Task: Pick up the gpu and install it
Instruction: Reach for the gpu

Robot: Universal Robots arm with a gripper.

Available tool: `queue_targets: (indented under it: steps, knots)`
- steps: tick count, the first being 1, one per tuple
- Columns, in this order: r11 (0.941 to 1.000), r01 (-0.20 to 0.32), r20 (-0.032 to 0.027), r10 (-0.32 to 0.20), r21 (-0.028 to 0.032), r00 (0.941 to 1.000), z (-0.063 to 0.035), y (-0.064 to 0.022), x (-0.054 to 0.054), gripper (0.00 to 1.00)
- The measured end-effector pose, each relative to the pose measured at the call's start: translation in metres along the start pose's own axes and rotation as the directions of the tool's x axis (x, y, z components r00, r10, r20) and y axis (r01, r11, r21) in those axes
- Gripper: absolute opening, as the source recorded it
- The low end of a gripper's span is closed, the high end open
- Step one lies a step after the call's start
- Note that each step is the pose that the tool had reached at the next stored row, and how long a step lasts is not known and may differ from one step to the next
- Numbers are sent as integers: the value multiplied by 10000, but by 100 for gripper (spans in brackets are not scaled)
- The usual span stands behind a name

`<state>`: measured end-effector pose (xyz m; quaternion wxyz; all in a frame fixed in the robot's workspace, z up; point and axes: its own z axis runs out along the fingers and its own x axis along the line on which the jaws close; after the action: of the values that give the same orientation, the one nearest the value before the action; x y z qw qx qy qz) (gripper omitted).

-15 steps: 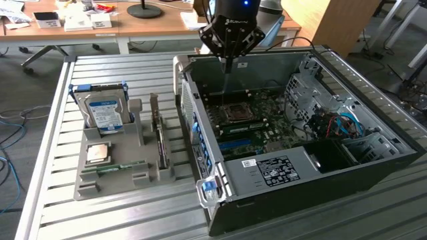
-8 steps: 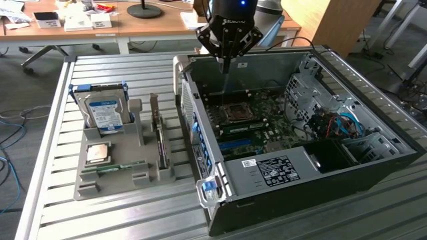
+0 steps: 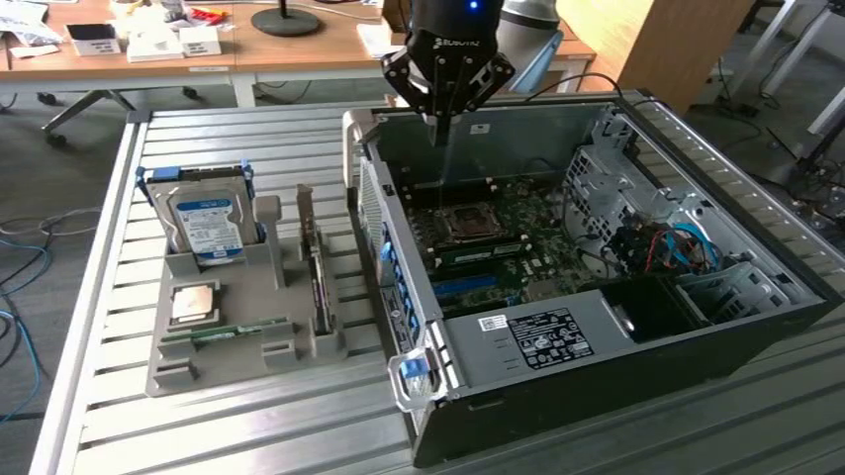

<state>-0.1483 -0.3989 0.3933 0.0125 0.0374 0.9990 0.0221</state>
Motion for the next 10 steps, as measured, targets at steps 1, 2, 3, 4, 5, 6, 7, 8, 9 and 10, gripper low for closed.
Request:
queue_targets:
  steps: [1,2,3,4,5,6,7,8,9,10]
  knots:
    - [10000,0,0,0,0,10000,0,-1,8,11]
    - [10000,0,-1,0,1,10000,-1,-1,16,11]
    - [10000,0,0,0,0,10000,-1,-2,25,11]
    - [10000,0,0,0,1,10000,-1,-2,33,11]
    - [10000,0,-1,0,1,10000,-2,-3,41,11]
    - [10000,0,0,0,1,10000,-2,-4,50,11]
    - [10000,1,0,-1,0,10000,-2,-4,58,11]
    - [10000,0,0,0,1,10000,-2,-5,66,11]
    - [10000,0,-1,0,1,10000,-2,-6,74,11]
    - [10000,0,-1,0,1,10000,-3,-6,83,11]
